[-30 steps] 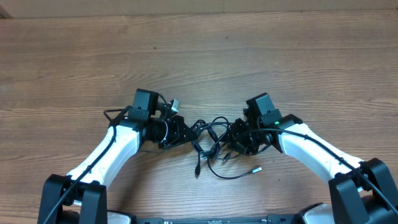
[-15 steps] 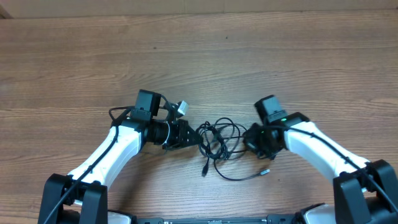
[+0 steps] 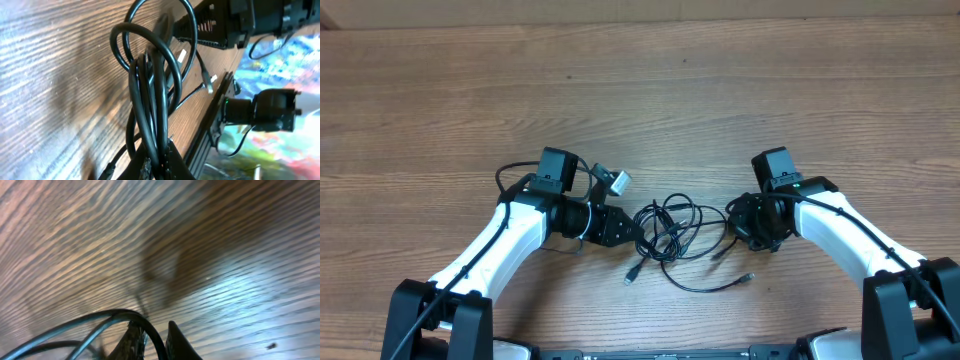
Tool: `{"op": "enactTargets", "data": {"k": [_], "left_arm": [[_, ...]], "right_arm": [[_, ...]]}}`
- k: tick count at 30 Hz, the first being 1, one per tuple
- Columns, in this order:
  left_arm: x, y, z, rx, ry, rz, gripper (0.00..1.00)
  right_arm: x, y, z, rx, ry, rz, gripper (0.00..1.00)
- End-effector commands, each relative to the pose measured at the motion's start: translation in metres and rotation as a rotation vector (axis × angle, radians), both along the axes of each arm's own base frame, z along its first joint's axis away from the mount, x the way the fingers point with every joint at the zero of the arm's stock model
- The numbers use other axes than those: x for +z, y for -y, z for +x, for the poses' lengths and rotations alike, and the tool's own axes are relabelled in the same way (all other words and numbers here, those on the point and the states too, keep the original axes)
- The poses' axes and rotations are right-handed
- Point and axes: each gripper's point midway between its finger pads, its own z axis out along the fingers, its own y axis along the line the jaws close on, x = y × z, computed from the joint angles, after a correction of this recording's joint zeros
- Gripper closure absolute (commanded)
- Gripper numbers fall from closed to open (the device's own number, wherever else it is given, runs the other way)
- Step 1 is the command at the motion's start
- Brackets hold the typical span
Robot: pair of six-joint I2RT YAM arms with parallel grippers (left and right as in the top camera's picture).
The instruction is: Untangle cables
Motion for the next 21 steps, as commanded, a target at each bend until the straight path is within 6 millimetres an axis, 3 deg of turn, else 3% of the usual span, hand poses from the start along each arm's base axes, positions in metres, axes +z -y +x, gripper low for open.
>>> {"op": "enactTargets", "data": {"k": [1, 3, 6, 9, 13, 17, 20, 21], "left_arm": [[0.016, 0.005, 0.002, -0.087, 0.129, -0.092, 0.96], [0.019, 0.007, 0.004, -0.087, 0.138, -0.112, 0.96], [0.021, 0.008, 0.009, -0.051, 0.116, -0.115, 0.96], [0.021, 0.009, 0.014, -0.008, 0.075, -0.112, 0.96], [0.005, -0.002, 0.023, 0.108, -0.007, 0.005, 0.96], [-0.019, -0.023, 0.035, 0.42, -0.253, 0.174, 0.95], [-0.032, -0.038, 0.038, 0.659, -0.436, 0.258, 0.78], [-0.035, -0.042, 0.038, 0.731, -0.496, 0.277, 0.66]], "right_arm": [[-0.005, 0.034, 0.003, -0.021, 0.023, -0.168, 0.85], [-0.005, 0.034, 0.002, -0.02, 0.019, -0.167, 0.73], [-0.005, 0.031, 0.001, -0.013, 0.016, -0.151, 0.39], [-0.003, 0.017, -0.002, 0.007, 0.001, -0.07, 0.17], [0.001, -0.001, -0.006, 0.017, -0.022, 0.036, 0.08], [0.005, -0.015, -0.011, 0.034, -0.039, 0.11, 0.0], [0.005, -0.017, -0.012, 0.032, -0.042, 0.108, 0.0], [0.005, -0.017, -0.012, 0.022, -0.048, 0.107, 0.0]]}}
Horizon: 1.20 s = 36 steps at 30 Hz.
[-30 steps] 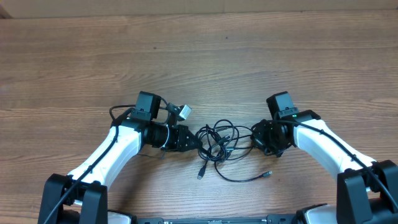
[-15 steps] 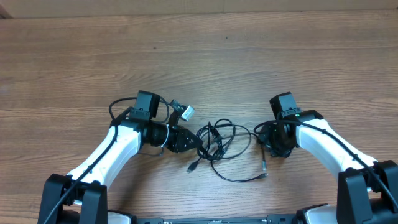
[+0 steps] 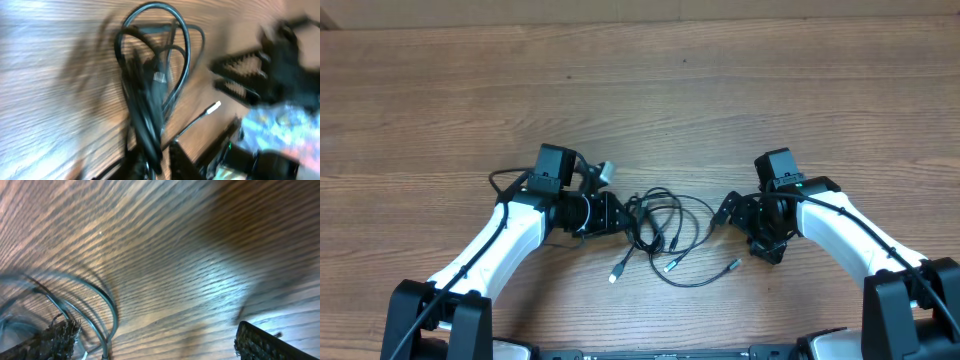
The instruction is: Untangle cables
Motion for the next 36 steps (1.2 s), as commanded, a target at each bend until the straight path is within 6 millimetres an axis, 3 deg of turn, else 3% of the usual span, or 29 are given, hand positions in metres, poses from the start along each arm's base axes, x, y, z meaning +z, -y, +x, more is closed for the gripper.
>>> {"op": "enactTargets", "data": {"k": [1, 2, 3, 6, 10, 13, 14, 16, 17, 19, 21, 22, 24, 27, 32, 34, 36], "left_arm": [[-0.017, -0.026, 0.01, 0.423, -0.278, 0.128, 0.38], [-0.018, -0.027, 0.011, 0.461, -0.302, 0.134, 0.01], [-0.018, -0.028, 0.012, 0.474, -0.305, 0.135, 0.0], [-0.015, -0.028, 0.02, 0.478, -0.278, 0.113, 0.0], [0.004, -0.019, 0.034, 0.373, -0.173, 0.008, 0.0], [0.009, -0.014, 0.028, 0.346, -0.201, -0.029, 0.1], [0.008, -0.013, 0.024, 0.342, -0.219, -0.024, 0.18], [0.004, -0.01, 0.011, 0.325, -0.264, 0.0, 0.3], [0.001, -0.007, 0.002, 0.31, -0.291, 0.021, 0.3], [-0.006, -0.006, -0.011, 0.293, -0.325, 0.075, 0.24], [-0.015, -0.007, -0.025, 0.293, -0.351, 0.161, 0.05], [-0.021, -0.01, -0.029, 0.307, -0.357, 0.217, 0.01], [-0.029, -0.013, -0.031, 0.334, -0.339, 0.292, 0.01], [-0.034, -0.017, -0.024, 0.394, -0.304, 0.349, 0.11], [-0.039, -0.043, 0.003, 0.525, -0.179, 0.464, 0.26], [-0.037, -0.041, 0.01, 0.534, -0.153, 0.449, 0.36], [-0.036, -0.035, 0.012, 0.524, -0.137, 0.434, 0.36]], "right_arm": [[0.002, -0.008, -0.005, -0.014, -0.02, 0.032, 0.0], [0.002, -0.008, -0.005, -0.019, -0.024, 0.032, 0.0], [0.002, -0.008, -0.006, -0.023, -0.027, 0.031, 0.0], [0.002, -0.011, -0.007, -0.011, -0.026, 0.028, 0.0], [0.001, -0.014, -0.01, 0.008, -0.029, 0.019, 0.0], [0.001, -0.014, -0.018, 0.018, -0.06, 0.014, 0.0], [0.001, -0.014, -0.021, 0.021, -0.071, 0.01, 0.0], [0.0, -0.012, -0.026, 0.026, -0.084, -0.013, 0.0], [-0.001, -0.008, -0.027, 0.026, -0.087, -0.038, 0.0], [-0.003, -0.003, -0.027, 0.025, -0.087, -0.067, 0.0], [-0.004, 0.0, -0.028, 0.025, -0.089, -0.083, 0.0], [-0.003, 0.0, -0.029, 0.025, -0.092, -0.083, 0.0], [-0.003, 0.0, -0.03, 0.025, -0.096, -0.083, 0.0], [-0.003, 0.001, -0.032, 0.025, -0.104, -0.086, 0.0], [-0.004, 0.004, -0.036, 0.026, -0.122, -0.104, 0.0], [-0.004, 0.006, -0.039, 0.026, -0.131, -0.111, 0.0], [-0.004, 0.009, -0.042, 0.027, -0.144, -0.125, 0.0]]}}
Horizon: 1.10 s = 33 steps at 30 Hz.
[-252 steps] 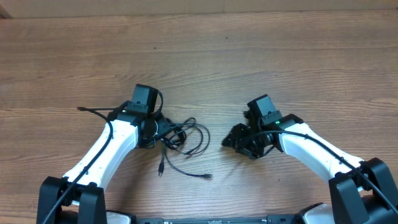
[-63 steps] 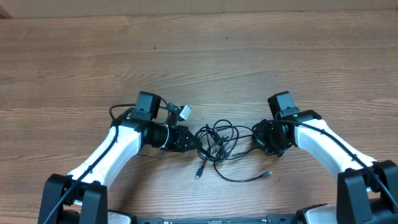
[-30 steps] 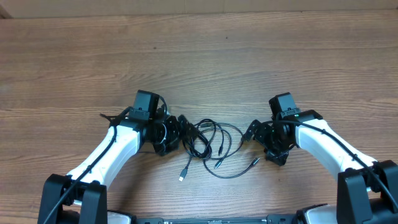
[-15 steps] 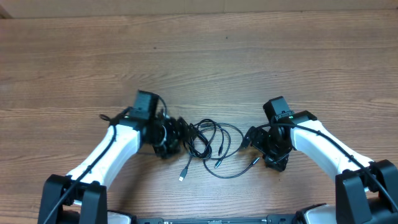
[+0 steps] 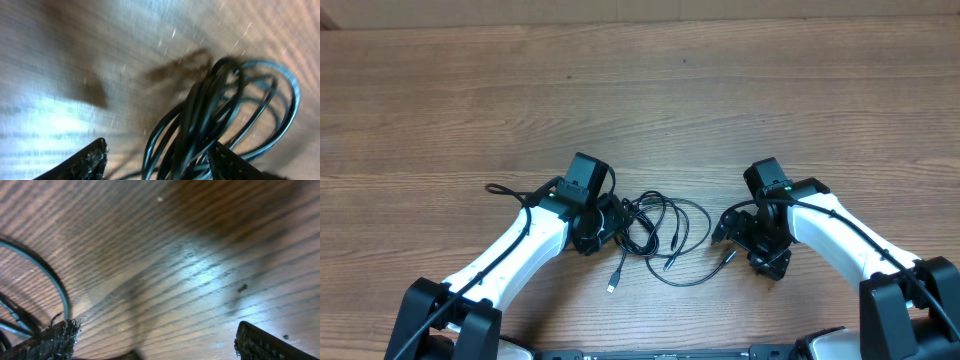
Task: Untangle cables
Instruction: 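Move both grippers toward the bundle center and grasp it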
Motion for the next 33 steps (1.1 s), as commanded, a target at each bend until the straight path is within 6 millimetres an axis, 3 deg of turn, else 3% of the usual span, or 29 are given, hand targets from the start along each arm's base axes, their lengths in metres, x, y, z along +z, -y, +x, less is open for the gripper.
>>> {"op": "enactTargets", "data": {"k": [1, 5, 9, 13, 18, 19, 24, 28, 33], "left_arm": [[0.003, -0.005, 0.013, 0.034, 0.064, 0.053, 0.35], [0.006, 0.012, 0.011, -0.012, 0.089, 0.035, 0.3], [0.005, 0.021, 0.003, -0.041, 0.082, 0.037, 0.18], [0.0, 0.015, -0.002, -0.027, 0.065, 0.07, 0.2], [-0.016, 0.008, -0.009, 0.011, 0.054, 0.081, 0.88], [-0.016, 0.008, -0.009, 0.014, 0.055, 0.08, 0.96], [-0.014, 0.011, -0.007, 0.041, 0.051, 0.049, 0.96], [-0.007, 0.028, -0.015, 0.072, -0.043, -0.104, 0.96], [0.012, 0.039, -0.017, 0.082, -0.151, -0.338, 0.96]], "right_arm": [[0.0, 0.006, -0.004, 0.003, -0.007, -0.038, 0.0], [0.01, 0.021, -0.009, 0.01, -0.016, -0.126, 0.0], [0.037, 0.023, -0.004, 0.008, 0.043, -0.127, 0.0], [0.067, 0.02, 0.0, -0.028, 0.141, -0.084, 0.0], [0.097, 0.013, 0.001, -0.069, 0.262, -0.003, 0.0], [0.1, 0.012, 0.001, -0.072, 0.273, 0.006, 0.0], [0.109, -0.017, 0.006, -0.056, 0.289, 0.171, 0.02], [0.112, -0.049, 0.005, -0.026, 0.273, 0.337, 0.27], [0.105, -0.07, -0.002, -0.002, 0.247, 0.409, 0.28]]}}
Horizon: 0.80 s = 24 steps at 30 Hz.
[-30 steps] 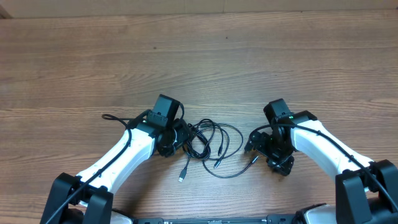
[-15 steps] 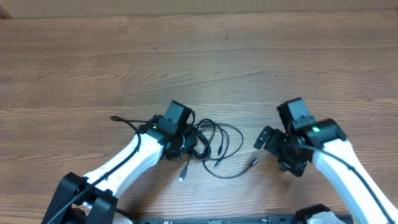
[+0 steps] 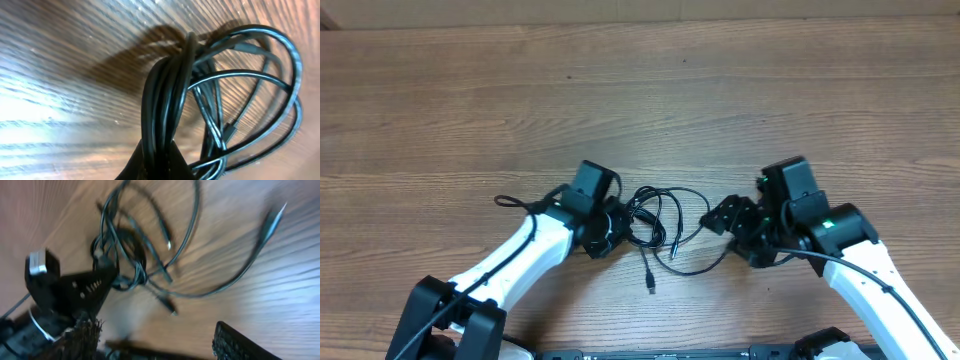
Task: Untangle cables
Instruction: 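Move both grippers toward the bundle center and grasp it, then hold the bundle with both grippers and lift it above the table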
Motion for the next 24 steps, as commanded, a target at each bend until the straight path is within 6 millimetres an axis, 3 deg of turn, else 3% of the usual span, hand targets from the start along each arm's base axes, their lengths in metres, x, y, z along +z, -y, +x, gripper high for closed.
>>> {"op": "enactTargets", "data": {"k": [1, 6, 12, 15, 24], "left_arm": [[0.02, 0.014, -0.009, 0.015, -0.119, -0.246, 0.96], [0.034, 0.012, -0.005, 0.037, -0.154, -0.369, 0.96], [0.043, 0.019, -0.01, 0.012, -0.179, -0.433, 0.96], [0.043, 0.019, -0.01, 0.011, -0.178, -0.433, 0.96], [0.043, 0.019, -0.009, -0.004, -0.16, -0.429, 0.96]], "right_arm": [[-0.006, -0.02, -0.016, 0.043, -0.058, 0.076, 0.28], [-0.016, -0.027, -0.01, -0.021, -0.071, 0.096, 0.3], [-0.027, -0.035, -0.003, -0.097, -0.111, 0.127, 0.45], [-0.032, -0.041, -0.006, -0.096, -0.142, 0.123, 0.54], [-0.046, -0.063, -0.022, -0.007, -0.176, 0.1, 0.67]]}}
